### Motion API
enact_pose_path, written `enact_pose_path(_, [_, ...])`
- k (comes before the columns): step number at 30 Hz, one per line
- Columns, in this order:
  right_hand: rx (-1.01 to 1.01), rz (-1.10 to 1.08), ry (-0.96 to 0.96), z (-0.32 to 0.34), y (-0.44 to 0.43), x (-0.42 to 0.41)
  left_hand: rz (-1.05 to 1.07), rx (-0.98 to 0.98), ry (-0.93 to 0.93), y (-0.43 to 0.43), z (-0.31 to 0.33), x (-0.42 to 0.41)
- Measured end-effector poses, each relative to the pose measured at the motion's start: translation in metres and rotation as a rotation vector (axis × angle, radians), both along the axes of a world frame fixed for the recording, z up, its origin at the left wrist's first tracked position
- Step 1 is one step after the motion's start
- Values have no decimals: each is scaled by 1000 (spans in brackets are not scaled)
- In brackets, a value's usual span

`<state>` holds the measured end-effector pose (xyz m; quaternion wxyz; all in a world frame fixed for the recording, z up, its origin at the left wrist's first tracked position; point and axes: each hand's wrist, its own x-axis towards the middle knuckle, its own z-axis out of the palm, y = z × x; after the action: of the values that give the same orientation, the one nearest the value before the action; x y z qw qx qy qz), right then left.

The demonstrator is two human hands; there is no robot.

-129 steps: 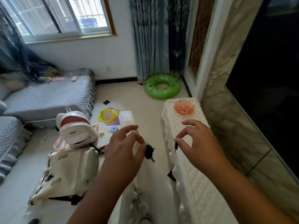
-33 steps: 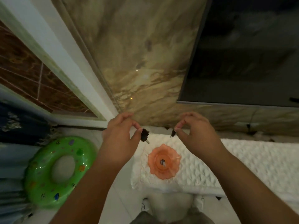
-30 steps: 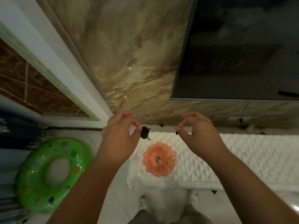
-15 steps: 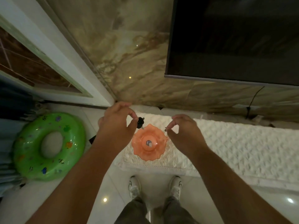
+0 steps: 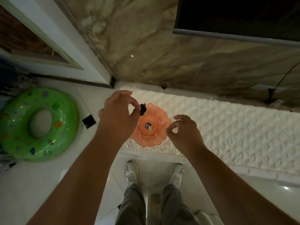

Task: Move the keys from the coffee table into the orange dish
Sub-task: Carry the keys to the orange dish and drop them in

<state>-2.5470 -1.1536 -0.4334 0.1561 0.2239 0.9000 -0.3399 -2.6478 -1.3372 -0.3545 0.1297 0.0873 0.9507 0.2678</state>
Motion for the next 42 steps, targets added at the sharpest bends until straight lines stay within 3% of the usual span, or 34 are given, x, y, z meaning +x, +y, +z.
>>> enact_pose_path(10, [150,63,-173,-102,-45,8,25,-11,-112,-29,-96,20])
enact_pose_path(16, [240,95,-235,-131,-57,15,28,-52,-148,-33,-133,23])
enact_pose_path(27, [213,61,-173,-128,-53,-5,34,-177,-150,-34,-184,30])
enact_pose_path(36, [298,102,0,-105,-43,-27,182,-248,-297,-42,-224,39])
enact_pose_path(42, [265,88,1,-97,-49,-25,196,-257,-347,-46,-224,38])
